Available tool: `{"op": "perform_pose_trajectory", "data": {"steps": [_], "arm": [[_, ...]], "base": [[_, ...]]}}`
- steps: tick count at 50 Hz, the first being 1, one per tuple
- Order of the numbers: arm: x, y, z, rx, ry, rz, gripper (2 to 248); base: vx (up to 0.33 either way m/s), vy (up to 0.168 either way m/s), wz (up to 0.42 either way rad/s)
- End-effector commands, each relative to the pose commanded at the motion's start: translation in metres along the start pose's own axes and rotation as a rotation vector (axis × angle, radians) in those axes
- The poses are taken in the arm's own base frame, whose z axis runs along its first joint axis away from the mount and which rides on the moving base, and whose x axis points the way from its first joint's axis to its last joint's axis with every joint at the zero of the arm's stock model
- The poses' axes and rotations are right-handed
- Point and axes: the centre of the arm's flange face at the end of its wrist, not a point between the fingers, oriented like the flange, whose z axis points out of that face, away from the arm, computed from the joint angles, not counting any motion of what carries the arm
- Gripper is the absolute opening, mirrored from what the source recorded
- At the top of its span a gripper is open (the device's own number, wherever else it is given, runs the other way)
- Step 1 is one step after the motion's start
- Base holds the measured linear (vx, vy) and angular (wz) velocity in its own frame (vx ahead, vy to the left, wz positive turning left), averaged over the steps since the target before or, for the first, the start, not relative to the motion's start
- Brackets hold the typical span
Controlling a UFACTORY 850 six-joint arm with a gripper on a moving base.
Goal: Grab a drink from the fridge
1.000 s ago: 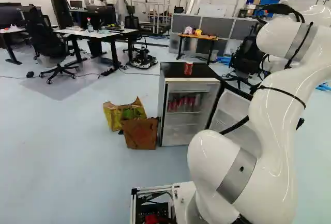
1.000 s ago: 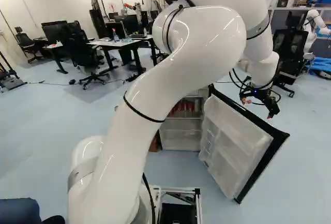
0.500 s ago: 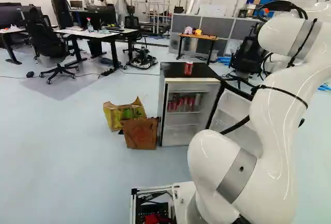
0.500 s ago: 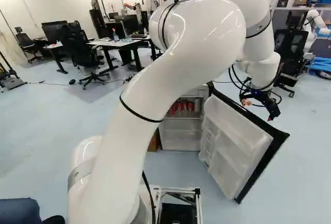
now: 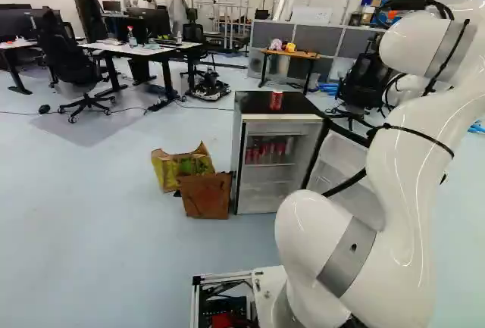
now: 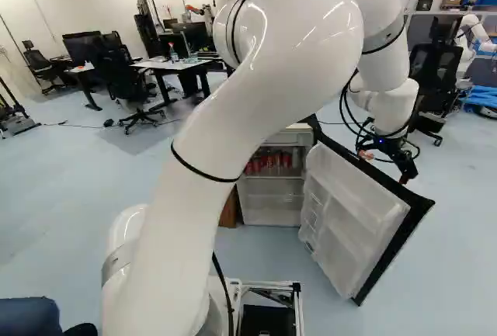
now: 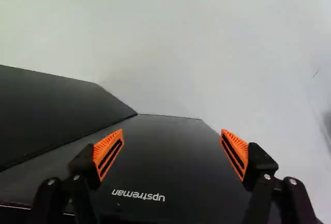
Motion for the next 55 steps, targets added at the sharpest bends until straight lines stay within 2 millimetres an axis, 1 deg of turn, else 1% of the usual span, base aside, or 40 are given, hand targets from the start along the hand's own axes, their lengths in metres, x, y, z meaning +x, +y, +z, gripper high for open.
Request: {"op": "perform_pose_trajectory", "data": {"steps": [55], "arm": [[-0.040, -0.020, -0.015, 0.008, -0.045, -0.031, 247]], "base": [[0.000, 0.000, 0.000]]}}
